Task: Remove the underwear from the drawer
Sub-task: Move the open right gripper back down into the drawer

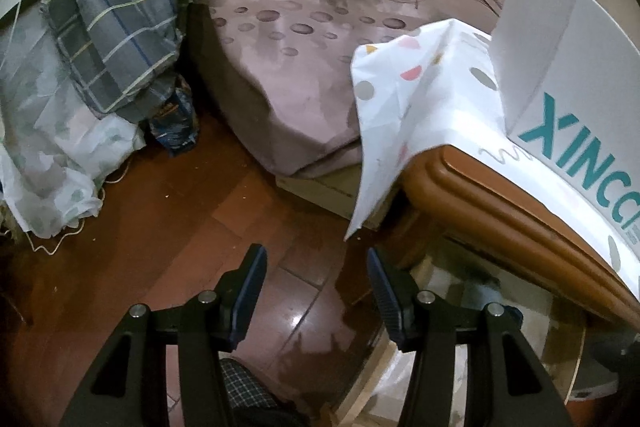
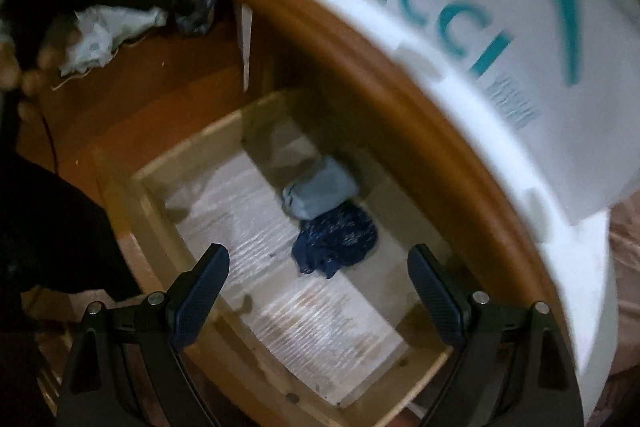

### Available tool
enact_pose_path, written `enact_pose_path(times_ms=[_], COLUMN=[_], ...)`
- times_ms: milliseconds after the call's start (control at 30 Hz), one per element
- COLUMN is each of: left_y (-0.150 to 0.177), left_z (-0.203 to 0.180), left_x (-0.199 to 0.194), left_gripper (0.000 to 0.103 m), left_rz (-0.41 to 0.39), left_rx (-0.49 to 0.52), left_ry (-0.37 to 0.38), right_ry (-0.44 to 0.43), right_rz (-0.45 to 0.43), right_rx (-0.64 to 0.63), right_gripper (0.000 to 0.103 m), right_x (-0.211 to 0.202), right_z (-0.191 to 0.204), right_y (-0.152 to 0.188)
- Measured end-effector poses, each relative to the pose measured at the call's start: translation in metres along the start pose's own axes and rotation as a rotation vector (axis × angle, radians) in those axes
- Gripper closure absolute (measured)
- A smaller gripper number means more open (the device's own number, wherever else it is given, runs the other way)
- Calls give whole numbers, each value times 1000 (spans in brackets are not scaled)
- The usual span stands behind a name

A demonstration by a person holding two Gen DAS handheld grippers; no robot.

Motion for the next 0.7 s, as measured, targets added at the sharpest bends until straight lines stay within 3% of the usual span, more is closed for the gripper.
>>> enact_pose_path(times_ms=[267,700], left_y=[-3,1], left_z=[19,16], left_x=[2,9], left_gripper=[49,49], left_rz=[5,34], left_rx=[-81,-59], left_ry=[-23,-39], right_ry=[0,-15], right_rz=[60,76], right_rx=[-103,-247], right_gripper=[15,17], right_x=[61,125], right_z=[3,3], right_y=[4,8])
Point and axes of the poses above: each gripper's, at about its wrist camera, not at the fingertips, and x roughly the way its jaws point, z to its left, y to its underside, the point moved 3 cm from there along x, roughly the way its jaws point, and after that the axes turned 3 degrees about x, right-handed, at the moved point
